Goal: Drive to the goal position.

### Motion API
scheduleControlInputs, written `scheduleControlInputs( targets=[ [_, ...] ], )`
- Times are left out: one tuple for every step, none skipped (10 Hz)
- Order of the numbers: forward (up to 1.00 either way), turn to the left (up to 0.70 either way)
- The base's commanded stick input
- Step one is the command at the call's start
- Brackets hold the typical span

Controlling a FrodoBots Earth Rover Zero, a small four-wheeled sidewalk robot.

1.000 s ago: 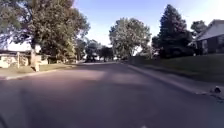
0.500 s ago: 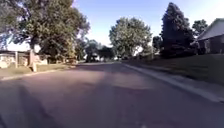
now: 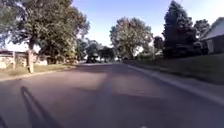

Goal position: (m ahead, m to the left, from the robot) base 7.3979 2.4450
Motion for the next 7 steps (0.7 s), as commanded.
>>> scheduleControlInputs(
  targets=[
    [1.0, 0.03],
    [1.0, 0.03],
    [1.0, 0.03],
    [1.0, 0.03],
    [1.0, 0.03],
    [1.0, 0.03],
    [1.0, 0.03]
  ],
)
